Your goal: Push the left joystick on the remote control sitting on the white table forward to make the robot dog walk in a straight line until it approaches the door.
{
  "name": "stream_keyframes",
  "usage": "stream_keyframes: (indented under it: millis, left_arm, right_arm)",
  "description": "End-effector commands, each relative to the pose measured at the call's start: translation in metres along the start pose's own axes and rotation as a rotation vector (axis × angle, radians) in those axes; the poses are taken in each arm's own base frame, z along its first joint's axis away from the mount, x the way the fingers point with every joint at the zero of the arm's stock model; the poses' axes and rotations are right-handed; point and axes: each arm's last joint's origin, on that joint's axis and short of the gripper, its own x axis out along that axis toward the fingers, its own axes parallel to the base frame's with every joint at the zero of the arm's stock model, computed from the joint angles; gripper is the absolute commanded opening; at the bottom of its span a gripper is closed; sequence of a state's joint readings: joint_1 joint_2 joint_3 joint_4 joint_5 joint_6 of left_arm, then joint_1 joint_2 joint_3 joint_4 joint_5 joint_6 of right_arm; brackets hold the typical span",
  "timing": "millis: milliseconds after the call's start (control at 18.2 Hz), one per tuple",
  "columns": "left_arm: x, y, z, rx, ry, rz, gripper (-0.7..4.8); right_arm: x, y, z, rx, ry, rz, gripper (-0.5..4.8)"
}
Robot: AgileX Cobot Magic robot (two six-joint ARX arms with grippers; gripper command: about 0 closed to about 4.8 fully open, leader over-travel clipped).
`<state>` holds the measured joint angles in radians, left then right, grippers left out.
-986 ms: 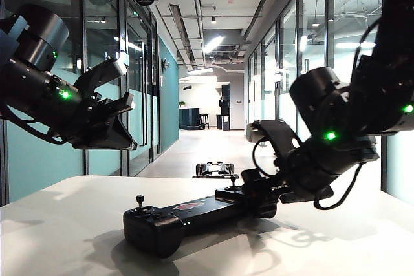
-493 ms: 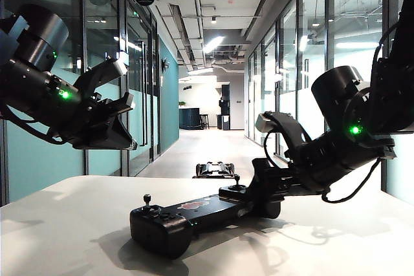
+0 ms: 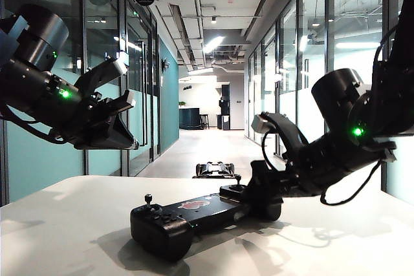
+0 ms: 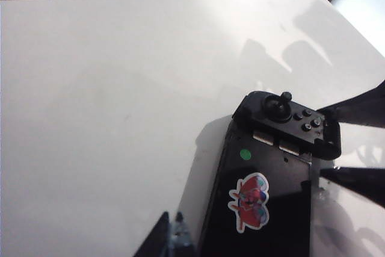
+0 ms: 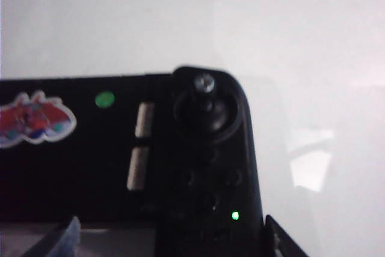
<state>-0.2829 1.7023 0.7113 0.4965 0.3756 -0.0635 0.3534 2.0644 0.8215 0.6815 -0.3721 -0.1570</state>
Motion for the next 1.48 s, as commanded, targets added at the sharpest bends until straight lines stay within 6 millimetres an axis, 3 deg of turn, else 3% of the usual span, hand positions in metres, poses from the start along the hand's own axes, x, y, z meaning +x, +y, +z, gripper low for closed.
stream_keyframes:
  millis: [55, 164, 658, 767, 877, 1041, 1480]
  left_arm:
    - [0.0003, -0.0008, 0.0026, 0.004, -0.011, -0.01, -0.05]
    - [0.0003, -0.0009, 0.0026, 0.004, -0.011, -0.011, -0.05]
    - [0.0003, -0.0009, 0.0025, 0.004, -0.011, -0.013, -0.05]
    - [0.0003, -0.0009, 0.0025, 0.004, -0.011, -0.013, -0.05]
    - [0.0003, -0.0009, 0.0025, 0.004, -0.011, -0.013, -0.05]
    - [0.0003, -0.0009, 0.0025, 0.004, -0.011, -0.013, -0.05]
    - [0.0003, -0.0009, 0.0026, 0.004, -0.011, -0.013, -0.05]
  right_arm:
    - [0.0009, 0.0009, 0.0006, -0.026, -0.003, 0.014, 3.72]
    - [0.001, 0.0008, 0.0012, -0.043, -0.009, 0.011, 3.22]
    - [0.0011, 0.0011, 0.0002, -0.092, 0.002, 0.008, 3.02]
    - [0.0012, 0.0014, 0.0002, -0.111, 0.003, 0.007, 2.69]
    - [0.0012, 0.0009, 0.0001, -0.111, 0.006, -0.01, 2.68]
    - [0.0012, 0.001, 0.0003, -0.111, 0.006, -0.01, 2.09]
    - [0.0013, -0.0015, 0.0007, -0.093, 0.019, -0.118, 1.96]
